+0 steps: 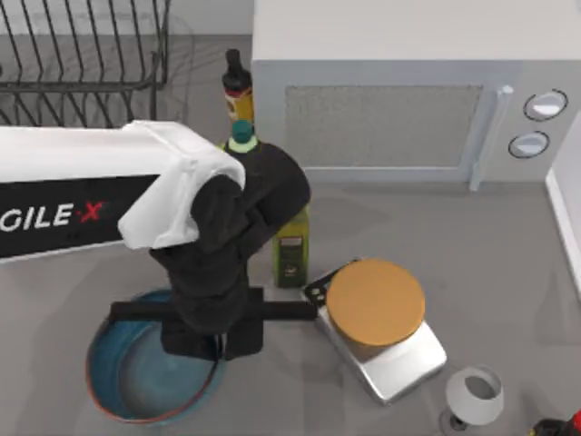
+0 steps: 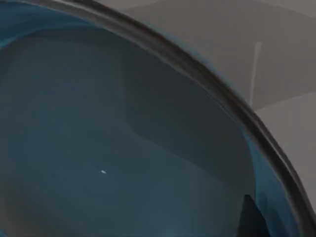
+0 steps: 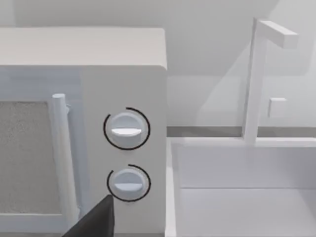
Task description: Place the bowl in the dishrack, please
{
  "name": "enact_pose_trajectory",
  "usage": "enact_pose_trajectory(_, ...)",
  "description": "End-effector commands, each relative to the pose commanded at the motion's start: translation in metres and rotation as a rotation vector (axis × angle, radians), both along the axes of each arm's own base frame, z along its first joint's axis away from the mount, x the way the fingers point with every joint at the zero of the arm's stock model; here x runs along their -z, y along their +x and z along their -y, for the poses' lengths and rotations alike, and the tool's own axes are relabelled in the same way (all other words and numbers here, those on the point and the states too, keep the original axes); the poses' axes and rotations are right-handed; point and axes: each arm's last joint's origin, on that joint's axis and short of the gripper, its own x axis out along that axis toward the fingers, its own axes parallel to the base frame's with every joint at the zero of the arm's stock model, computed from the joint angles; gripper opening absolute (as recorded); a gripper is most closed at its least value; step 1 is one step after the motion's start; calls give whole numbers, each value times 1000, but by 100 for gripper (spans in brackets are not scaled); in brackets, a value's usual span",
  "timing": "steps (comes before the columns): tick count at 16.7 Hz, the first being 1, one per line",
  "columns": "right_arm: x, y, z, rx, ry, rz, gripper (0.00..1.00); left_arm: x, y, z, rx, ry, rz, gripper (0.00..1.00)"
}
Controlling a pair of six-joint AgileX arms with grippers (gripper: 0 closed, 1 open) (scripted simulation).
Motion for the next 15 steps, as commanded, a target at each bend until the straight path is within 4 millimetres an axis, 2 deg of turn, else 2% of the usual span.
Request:
enact_pose_trajectory(4,0,0,0,0,0,0,100,-61,7,7,0,16,-16,0)
enact_pose_trajectory(8,0,0,0,0,0,0,100,-129,1,1,0,27,-29,0)
enact_pose_trajectory(10,0,0,0,0,0,0,100,-156,-4,-5,0,14,-15,0)
enact_pose_trajectory(12,0,0,0,0,0,0,100,-171,-8,-9,1,3,-4,0)
enact_pose_trajectory(15,0,0,0,0,0,0,100,-173,-8,-10,1,1,-2,0)
